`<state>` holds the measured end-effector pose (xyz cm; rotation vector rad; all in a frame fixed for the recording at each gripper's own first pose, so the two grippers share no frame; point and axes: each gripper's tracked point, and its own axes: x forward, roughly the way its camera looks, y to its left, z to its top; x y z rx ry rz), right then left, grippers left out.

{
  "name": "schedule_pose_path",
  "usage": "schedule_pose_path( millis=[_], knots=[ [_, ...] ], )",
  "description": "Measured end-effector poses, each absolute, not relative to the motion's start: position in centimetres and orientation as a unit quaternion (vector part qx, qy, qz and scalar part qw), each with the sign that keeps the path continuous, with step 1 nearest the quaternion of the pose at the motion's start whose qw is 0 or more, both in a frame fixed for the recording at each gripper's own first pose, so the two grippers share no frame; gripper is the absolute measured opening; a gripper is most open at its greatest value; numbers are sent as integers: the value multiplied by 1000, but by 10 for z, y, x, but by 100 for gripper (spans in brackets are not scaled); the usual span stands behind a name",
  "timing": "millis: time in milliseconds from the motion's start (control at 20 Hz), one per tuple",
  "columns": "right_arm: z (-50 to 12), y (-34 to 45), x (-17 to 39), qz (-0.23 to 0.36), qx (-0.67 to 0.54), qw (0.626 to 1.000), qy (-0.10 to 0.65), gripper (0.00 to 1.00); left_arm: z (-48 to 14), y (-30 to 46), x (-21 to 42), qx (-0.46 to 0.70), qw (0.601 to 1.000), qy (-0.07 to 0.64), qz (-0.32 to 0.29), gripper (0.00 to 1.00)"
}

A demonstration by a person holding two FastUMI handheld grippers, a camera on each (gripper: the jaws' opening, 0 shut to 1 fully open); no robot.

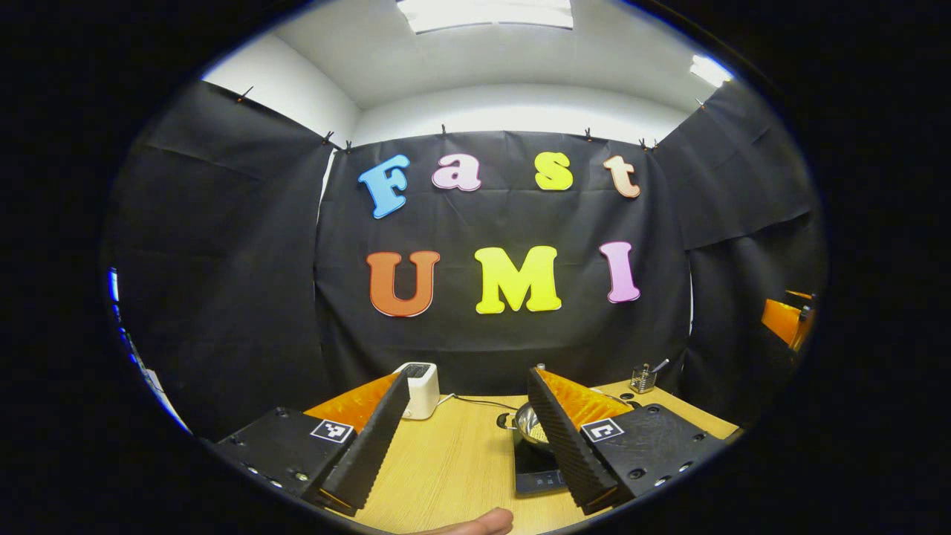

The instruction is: First push the handle of the pot to place it horizontally, then grasp the pot with both hands and set it on the induction cooktop.

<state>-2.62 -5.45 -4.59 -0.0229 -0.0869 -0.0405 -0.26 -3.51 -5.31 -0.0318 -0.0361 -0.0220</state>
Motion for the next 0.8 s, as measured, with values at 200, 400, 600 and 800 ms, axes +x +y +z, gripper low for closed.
schedule_pose_path(
  millis=[200, 400, 600, 800],
  knots=[
    [-47, -62, -24, -40, -24, 997, -62, 96, -23, -24, -7, -18, 996, -93, 4, 95],
    [-51, -60, -27, -33, -10, 998, -48, 97, -31, -29, -16, -23, 996, -87, -5, 95],
    [-51, -65, -25, -35, -24, 998, -43, 97, -37, -32, -17, -16, 997, -72, -14, 95],
    [-54, -67, -26, -27, -23, 999, -41, 96, -41, -32, -15, -29, 998, -59, -13, 95]
  ],
)
